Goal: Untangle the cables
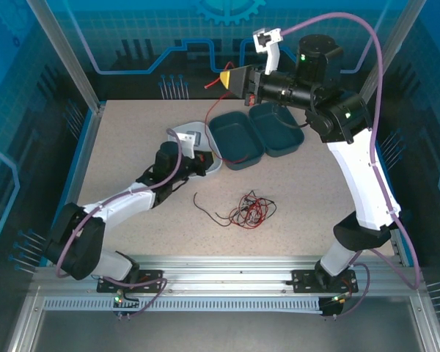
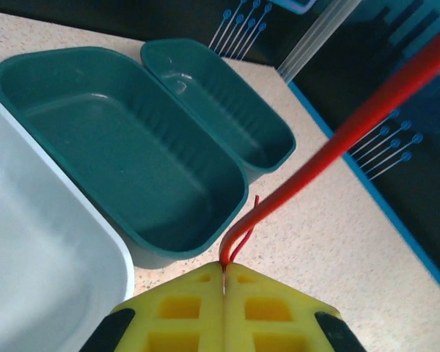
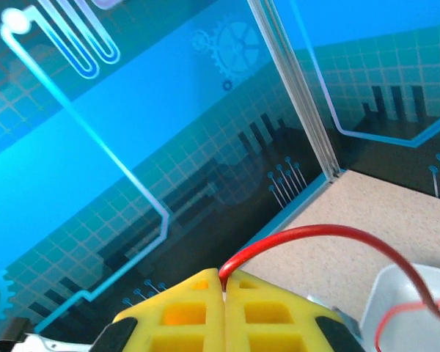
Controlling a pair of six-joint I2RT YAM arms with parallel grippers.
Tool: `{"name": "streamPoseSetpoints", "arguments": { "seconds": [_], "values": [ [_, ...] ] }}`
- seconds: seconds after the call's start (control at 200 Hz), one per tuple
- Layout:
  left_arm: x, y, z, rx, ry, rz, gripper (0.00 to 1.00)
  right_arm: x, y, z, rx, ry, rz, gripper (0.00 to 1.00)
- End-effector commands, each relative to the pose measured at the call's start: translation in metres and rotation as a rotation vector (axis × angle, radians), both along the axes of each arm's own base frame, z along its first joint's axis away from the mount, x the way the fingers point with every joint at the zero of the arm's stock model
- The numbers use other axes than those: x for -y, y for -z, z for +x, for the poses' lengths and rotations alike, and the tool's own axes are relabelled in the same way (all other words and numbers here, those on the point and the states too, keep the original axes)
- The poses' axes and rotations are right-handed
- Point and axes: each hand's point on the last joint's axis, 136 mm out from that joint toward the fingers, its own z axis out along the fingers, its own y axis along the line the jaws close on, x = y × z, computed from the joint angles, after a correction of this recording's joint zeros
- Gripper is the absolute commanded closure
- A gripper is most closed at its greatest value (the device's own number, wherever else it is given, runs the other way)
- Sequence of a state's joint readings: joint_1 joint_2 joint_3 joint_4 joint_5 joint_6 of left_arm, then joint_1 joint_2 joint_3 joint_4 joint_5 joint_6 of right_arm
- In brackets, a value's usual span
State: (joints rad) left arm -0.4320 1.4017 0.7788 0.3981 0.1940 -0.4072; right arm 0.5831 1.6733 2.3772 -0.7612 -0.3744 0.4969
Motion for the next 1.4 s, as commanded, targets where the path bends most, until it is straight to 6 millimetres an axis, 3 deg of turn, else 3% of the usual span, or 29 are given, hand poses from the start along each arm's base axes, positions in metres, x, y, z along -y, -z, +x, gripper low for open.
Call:
{"name": "streamPoseSetpoints", "arguments": {
  "seconds": [0.0, 0.195, 0.285, 0.52, 0.75, 0.986, 1.391],
  "values": [
    [-0.01, -0.052, -0.005, 0.039, 0.032, -0.111, 1.0, 0.009, 0.02, 0.004, -0.011, 0.043, -0.081, 1.0],
    [-0.046, -0.075, 0.001, 0.03, -0.02, -0.188, 1.0, 0.007, 0.074, 0.02, -0.106, 0.059, -0.228, 1.0],
    [-0.059, -0.076, 0.007, 0.006, -0.054, -0.182, 1.0, 0.004, 0.1, 0.031, -0.148, 0.077, -0.296, 1.0],
    [-0.08, -0.053, 0.03, -0.164, -0.108, -0.158, 1.0, -0.012, 0.184, 0.073, -0.227, 0.167, -0.529, 1.0],
    [-0.091, -0.016, 0.048, -0.286, -0.172, -0.106, 1.0, -0.051, 0.255, 0.104, -0.291, 0.13, -0.667, 1.0],
    [-0.102, 0.027, 0.051, -0.39, -0.24, -0.071, 1.0, -0.075, 0.319, 0.107, -0.38, 0.056, -0.731, 1.0],
    [-0.103, 0.071, 0.049, -0.495, -0.245, -0.032, 1.0, -0.098, 0.376, 0.095, -0.445, 0.003, -0.774, 1.0]
  ]
}}
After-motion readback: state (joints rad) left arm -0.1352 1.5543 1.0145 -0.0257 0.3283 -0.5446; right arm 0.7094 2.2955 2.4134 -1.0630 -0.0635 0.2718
